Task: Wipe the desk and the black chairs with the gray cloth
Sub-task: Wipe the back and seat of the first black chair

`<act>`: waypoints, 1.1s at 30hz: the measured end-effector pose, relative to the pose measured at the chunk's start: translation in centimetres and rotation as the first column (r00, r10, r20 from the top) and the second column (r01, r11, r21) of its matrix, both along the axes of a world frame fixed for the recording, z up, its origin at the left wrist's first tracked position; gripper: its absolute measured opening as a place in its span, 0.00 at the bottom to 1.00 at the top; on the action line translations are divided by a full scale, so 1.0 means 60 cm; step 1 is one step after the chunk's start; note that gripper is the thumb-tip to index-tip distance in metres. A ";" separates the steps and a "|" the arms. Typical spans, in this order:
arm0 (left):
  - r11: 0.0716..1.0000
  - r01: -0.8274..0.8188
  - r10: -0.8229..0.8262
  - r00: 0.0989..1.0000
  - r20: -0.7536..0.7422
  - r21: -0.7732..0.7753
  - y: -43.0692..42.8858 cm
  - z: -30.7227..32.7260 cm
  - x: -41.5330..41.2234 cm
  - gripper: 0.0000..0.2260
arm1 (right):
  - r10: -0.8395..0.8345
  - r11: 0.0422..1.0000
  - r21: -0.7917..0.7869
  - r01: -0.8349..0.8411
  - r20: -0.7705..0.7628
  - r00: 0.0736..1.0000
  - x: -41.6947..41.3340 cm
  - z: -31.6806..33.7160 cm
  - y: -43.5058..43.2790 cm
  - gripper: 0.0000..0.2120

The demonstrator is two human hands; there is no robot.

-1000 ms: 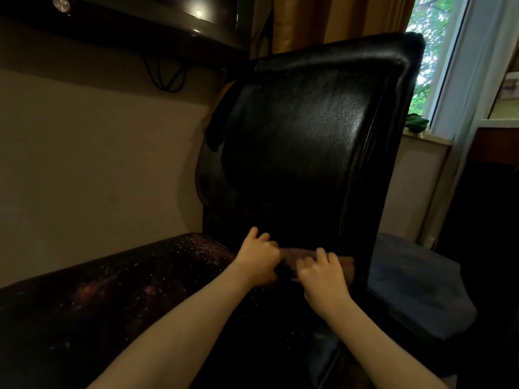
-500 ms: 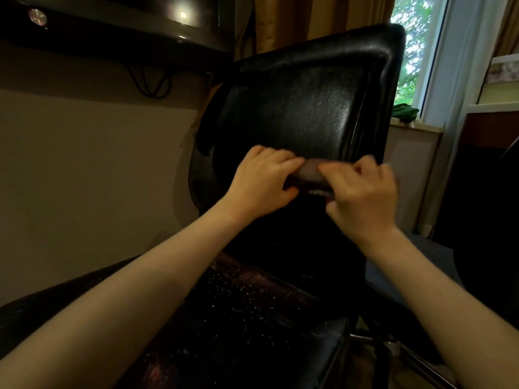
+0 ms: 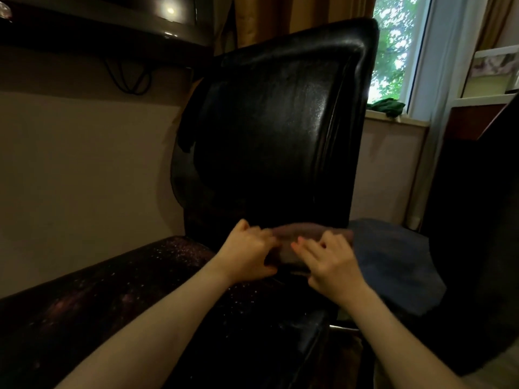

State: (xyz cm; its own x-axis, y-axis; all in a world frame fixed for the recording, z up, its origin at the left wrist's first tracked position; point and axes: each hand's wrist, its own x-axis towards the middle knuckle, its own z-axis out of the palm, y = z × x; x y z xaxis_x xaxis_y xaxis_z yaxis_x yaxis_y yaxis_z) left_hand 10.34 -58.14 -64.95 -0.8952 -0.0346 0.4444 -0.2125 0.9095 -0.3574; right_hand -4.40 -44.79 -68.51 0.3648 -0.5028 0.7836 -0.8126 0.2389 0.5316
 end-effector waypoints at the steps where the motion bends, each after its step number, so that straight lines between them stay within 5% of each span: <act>1: 0.998 -0.066 0.066 0.985 0.163 -0.005 0.009 -0.014 0.000 0.20 | -0.045 0.996 0.073 0.042 0.028 0.999 0.001 -0.028 0.002 0.20; 5: 0.995 -0.102 0.101 0.950 0.295 -0.011 0.032 -0.030 -0.009 0.17 | -0.147 0.971 0.223 0.087 0.269 0.952 0.004 -0.068 0.019 0.28; 15: 0.971 0.084 -0.139 0.960 -0.242 -0.224 -0.047 0.091 0.052 0.22 | -0.023 0.996 -0.078 0.043 0.237 0.971 0.092 0.113 -0.023 0.17; 20: 0.990 -0.056 -0.011 0.882 -0.471 -0.129 -0.112 0.147 0.073 0.20 | -0.177 0.966 -0.169 0.197 0.127 0.976 0.119 0.188 -0.119 0.17; 23: 0.967 -0.243 0.256 0.920 -0.297 0.081 -0.137 0.150 0.064 0.20 | -0.401 0.916 0.044 0.399 0.126 0.907 0.124 0.178 -0.172 0.14; 25: 0.937 -0.342 0.348 0.928 -0.131 0.069 -0.148 0.116 0.047 0.20 | -0.478 0.873 0.163 0.460 0.094 0.873 0.120 0.139 -0.197 0.12; 28: 0.924 -0.348 0.359 0.932 -0.049 0.162 -0.162 0.048 0.030 0.18 | -0.536 0.815 0.299 0.497 0.059 0.842 0.112 0.079 -0.212 0.18; 33: 0.888 -0.395 0.370 0.918 0.145 0.235 -0.163 -0.005 0.022 0.18 | -0.608 0.708 0.479 0.519 0.041 0.793 0.137 0.038 -0.214 0.14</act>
